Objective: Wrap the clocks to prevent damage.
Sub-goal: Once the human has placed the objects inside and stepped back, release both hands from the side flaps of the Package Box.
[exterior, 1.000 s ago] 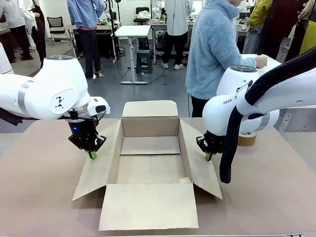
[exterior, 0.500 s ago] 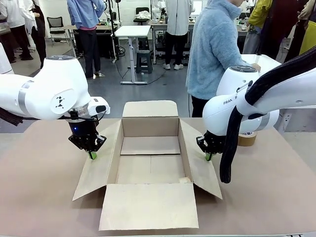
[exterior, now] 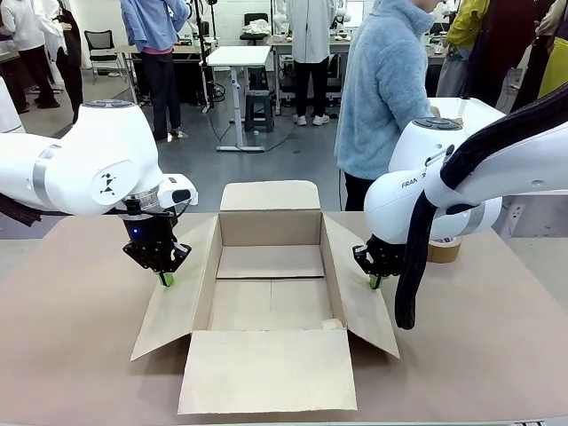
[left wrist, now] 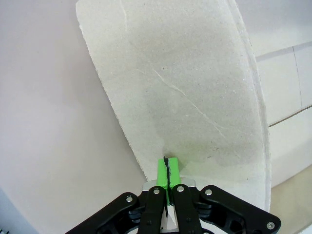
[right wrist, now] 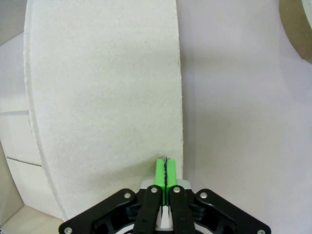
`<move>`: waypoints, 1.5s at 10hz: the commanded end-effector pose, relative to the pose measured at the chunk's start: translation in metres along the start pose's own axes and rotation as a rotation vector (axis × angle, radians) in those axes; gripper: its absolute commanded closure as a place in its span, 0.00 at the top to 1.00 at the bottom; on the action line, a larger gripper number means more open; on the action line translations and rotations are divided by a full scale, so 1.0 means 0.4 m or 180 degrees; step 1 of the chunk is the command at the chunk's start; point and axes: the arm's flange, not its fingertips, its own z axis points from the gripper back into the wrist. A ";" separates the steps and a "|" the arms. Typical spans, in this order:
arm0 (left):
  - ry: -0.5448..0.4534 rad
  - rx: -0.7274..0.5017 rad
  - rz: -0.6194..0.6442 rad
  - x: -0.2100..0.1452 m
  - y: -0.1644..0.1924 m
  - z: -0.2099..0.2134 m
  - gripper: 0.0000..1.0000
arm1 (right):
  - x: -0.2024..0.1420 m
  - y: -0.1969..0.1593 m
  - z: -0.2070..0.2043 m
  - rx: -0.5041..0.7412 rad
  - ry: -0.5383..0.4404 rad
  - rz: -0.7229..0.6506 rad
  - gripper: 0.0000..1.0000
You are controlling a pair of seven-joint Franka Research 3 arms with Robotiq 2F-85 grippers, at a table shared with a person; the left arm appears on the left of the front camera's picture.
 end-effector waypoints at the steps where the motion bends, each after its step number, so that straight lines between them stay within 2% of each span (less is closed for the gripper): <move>1: -0.0007 0.0026 -0.0020 0.000 0.001 0.001 0.01 | -0.003 0.005 -0.006 -0.0019 0.0006 -0.0021 0.01; 15: -0.0007 0.0026 -0.0020 0.000 0.001 0.001 0.01 | -0.003 0.005 -0.006 -0.0019 0.0006 -0.0021 0.01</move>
